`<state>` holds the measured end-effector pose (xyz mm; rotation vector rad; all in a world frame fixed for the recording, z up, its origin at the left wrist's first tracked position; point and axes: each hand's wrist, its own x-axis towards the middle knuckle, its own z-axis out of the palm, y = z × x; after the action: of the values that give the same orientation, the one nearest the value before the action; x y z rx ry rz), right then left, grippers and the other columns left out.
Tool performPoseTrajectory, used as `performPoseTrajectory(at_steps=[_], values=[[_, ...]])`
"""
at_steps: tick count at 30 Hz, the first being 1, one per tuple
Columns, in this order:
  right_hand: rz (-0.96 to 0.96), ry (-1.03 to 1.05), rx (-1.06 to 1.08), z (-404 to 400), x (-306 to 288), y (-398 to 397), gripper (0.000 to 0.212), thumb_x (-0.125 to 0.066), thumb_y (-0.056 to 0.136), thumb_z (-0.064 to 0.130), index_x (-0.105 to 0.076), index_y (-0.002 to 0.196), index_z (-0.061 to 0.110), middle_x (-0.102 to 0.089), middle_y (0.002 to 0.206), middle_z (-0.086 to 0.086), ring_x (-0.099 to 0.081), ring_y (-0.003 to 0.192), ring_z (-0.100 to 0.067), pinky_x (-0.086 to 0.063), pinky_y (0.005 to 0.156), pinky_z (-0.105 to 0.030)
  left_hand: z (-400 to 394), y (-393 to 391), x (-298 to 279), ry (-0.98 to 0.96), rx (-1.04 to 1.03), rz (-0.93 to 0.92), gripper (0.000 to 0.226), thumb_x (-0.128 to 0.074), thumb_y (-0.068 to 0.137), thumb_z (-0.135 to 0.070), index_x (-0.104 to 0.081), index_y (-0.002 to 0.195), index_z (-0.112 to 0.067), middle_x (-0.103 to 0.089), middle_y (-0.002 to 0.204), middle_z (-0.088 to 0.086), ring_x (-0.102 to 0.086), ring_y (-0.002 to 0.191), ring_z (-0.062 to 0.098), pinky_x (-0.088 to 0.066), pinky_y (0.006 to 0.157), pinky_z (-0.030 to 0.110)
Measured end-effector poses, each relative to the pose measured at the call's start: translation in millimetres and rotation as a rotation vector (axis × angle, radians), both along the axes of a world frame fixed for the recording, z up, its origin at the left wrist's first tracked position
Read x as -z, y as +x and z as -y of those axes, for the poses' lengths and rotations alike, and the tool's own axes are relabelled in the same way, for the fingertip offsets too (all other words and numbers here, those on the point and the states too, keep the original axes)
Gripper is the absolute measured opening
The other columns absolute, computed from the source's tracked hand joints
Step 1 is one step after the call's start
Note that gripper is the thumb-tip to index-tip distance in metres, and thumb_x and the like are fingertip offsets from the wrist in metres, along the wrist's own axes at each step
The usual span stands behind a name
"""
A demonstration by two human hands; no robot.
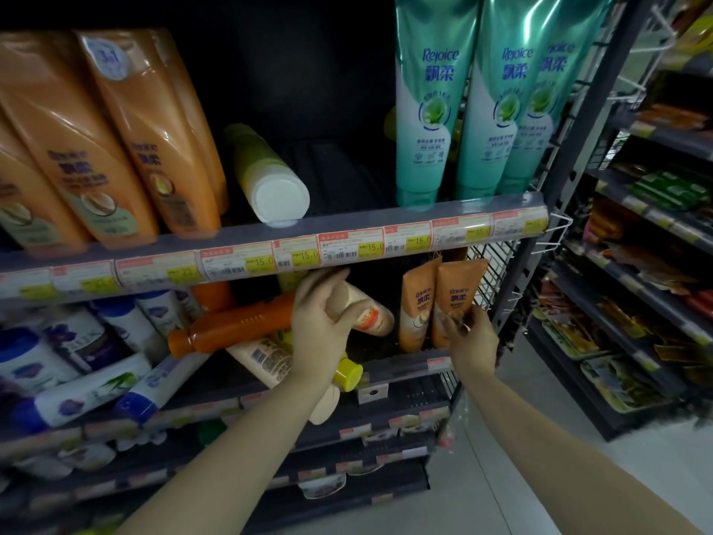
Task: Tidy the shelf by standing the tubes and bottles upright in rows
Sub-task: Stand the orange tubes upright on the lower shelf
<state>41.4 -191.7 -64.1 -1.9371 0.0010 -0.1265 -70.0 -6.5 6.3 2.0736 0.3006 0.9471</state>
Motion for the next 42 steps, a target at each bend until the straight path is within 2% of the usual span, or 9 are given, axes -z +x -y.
performPoseTrajectory(at_steps=[6,10,13,16,24,29,32,38,42], values=[[0.013,-0.003,-0.003,0.7,2.1,0.6,0.017,-0.065,0.087,0.021,-0.055,0.098,0.013,-0.06,0.091,-0.001,-0.057,0.081,-0.014,-0.04,0.07,-0.026,1.5,-2.0,6.1,0.177,0.104,-0.168,0.065,-0.072,0.078,-0.014,-0.045,0.137,-0.022,-0.038,0.139,0.002,-0.034,0.13,0.013,-0.029,0.111,0.027],[0.036,-0.004,-0.009,2.0,5.2,1.0,0.019,-0.065,0.087,0.021,-0.056,0.101,0.012,-0.061,0.093,-0.002,-0.057,0.082,-0.013,-0.041,0.068,-0.024,4.0,1.6,12.0,0.067,0.057,-0.154,0.067,-0.075,0.077,-0.02,-0.045,0.136,-0.023,-0.038,0.135,-0.001,-0.034,0.123,0.006,-0.027,0.103,0.018],[0.043,-0.007,-0.015,4.1,6.3,1.6,0.021,-0.065,0.087,0.022,-0.058,0.102,0.01,-0.061,0.094,-0.001,-0.056,0.08,-0.01,-0.038,0.061,-0.017,0.9,5.8,11.4,-0.125,-0.105,-0.011,0.065,-0.085,0.064,-0.025,-0.054,0.121,-0.02,-0.049,0.122,-0.005,-0.047,0.112,0.007,-0.041,0.097,0.026],[0.055,-0.004,-0.021,5.0,5.7,1.7,0.022,-0.066,0.086,0.024,-0.058,0.103,0.011,-0.06,0.093,0.001,-0.052,0.075,-0.003,-0.038,0.067,-0.02,-3.2,8.3,8.0,-0.268,-0.145,0.064,0.057,-0.084,0.063,-0.03,-0.061,0.113,-0.018,-0.062,0.113,-0.005,-0.056,0.106,0.007,-0.047,0.094,0.029],[0.072,-0.027,-0.029,7.0,8.9,5.9,0.026,-0.067,0.086,0.024,-0.058,0.105,0.009,-0.061,0.096,-0.001,-0.052,0.078,-0.007,-0.034,0.059,-0.008,3.5,24.1,-2.1,-0.26,-0.032,0.149,0.036,-0.081,0.07,-0.026,-0.068,0.103,-0.02,-0.065,0.097,-0.018,-0.058,0.095,-0.006,-0.044,0.085,0.011],[0.087,-0.032,-0.04,6.9,11.1,5.6,0.026,-0.067,0.086,0.025,-0.057,0.103,0.009,-0.06,0.096,-0.002,-0.051,0.074,-0.002,-0.033,0.058,-0.007,6.3,35.4,7.1,-0.062,0.05,-0.016,0.063,-0.08,0.069,-0.032,-0.051,0.124,-0.02,-0.045,0.13,0.005,-0.044,0.123,0.016,-0.037,0.102,0.023],[0.097,-0.035,-0.037,7.1,10.8,5.8,0.027,-0.067,0.086,0.025,-0.057,0.103,0.008,-0.061,0.096,-0.004,-0.052,0.077,-0.007,-0.033,0.057,-0.007,3.0,43.1,3.9,-0.117,0.055,-0.132,0.084,-0.082,0.067,-0.025,-0.034,0.136,-0.019,-0.038,0.138,-0.001,-0.038,0.126,0.013,-0.032,0.099,0.023],[0.084,-0.035,-0.029,7.0,10.6,6.1,0.027,-0.067,0.086,0.024,-0.057,0.107,0.009,-0.062,0.101,-0.004,-0.055,0.084,-0.01,-0.039,0.068,-0.018,-1.7,50.9,12.2,-0.172,0.201,-0.246,0.08,-0.079,0.071,-0.02,-0.032,0.136,-0.025,-0.045,0.139,-0.001,-0.042,0.128,0.015,-0.038,0.102,0.032],[0.076,-0.04,-0.034,7.4,12.0,6.8,0.03,-0.067,0.086,0.027,-0.057,0.106,0.009,-0.062,0.1,-0.005,-0.055,0.083,-0.011,-0.036,0.061,-0.011,4.2,50.8,28.4,-0.141,0.173,-0.309,0.08,-0.081,0.069,-0.023,-0.033,0.133,-0.022,-0.047,0.136,0.002,-0.045,0.126,0.018,-0.042,0.102,0.039]])
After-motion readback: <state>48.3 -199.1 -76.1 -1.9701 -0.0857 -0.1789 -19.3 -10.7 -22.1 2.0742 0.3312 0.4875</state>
